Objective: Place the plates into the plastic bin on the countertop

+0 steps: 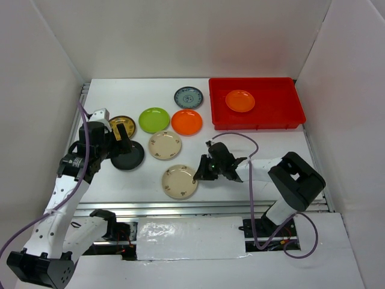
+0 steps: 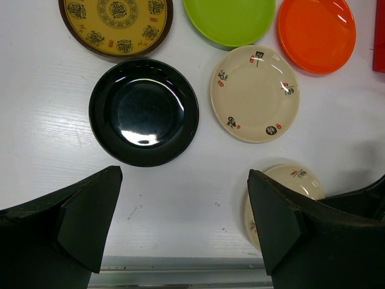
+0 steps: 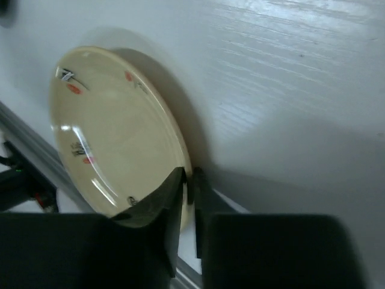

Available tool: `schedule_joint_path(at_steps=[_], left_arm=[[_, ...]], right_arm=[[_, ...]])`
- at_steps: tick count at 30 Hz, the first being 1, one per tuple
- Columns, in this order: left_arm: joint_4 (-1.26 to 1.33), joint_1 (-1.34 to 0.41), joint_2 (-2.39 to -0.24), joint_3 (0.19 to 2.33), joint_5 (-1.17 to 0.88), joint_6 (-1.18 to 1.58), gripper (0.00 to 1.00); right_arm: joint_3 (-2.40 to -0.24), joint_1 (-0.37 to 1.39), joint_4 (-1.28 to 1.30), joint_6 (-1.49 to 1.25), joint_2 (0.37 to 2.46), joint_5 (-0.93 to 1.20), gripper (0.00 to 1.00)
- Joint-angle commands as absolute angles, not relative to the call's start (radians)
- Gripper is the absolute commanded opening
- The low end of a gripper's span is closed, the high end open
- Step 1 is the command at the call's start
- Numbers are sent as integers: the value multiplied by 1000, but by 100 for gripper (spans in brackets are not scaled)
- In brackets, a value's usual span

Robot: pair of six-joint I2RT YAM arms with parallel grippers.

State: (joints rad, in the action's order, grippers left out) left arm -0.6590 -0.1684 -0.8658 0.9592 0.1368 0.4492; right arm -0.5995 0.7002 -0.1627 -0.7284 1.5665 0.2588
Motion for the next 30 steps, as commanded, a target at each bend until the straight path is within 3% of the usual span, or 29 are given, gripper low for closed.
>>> schedule_joint_path(at_steps=[1, 2, 8, 12, 17, 20, 26, 30], left_arm=[[-647, -172, -847, 966, 149, 448, 99], [-646, -173, -847, 965, 147, 448, 99], [-647, -172, -854, 968, 152, 446, 99], [-647, -172, -847, 968, 163, 449, 99], [-647, -172, -845, 966, 179, 449, 99], [-646, -172, -847, 965, 172, 446, 99], [-638, -172, -851, 962, 153, 442, 99], [-637, -172, -857, 962, 146, 439, 99]], right_arm=[[-560, 715, -78, -778, 1592, 151, 16], [-564, 719, -63, -802, 1554, 121, 0], [-696, 710, 89, -812, 1282, 28, 0], [-911, 545, 228, -752, 1252, 25, 0], [-1226, 191, 284, -744, 1548, 84, 0], [-1397, 66, 290, -775, 1728, 119, 0], [-1806, -37, 449, -701, 2055, 138, 0], [-1882, -93, 474, -703, 2152, 179, 0]])
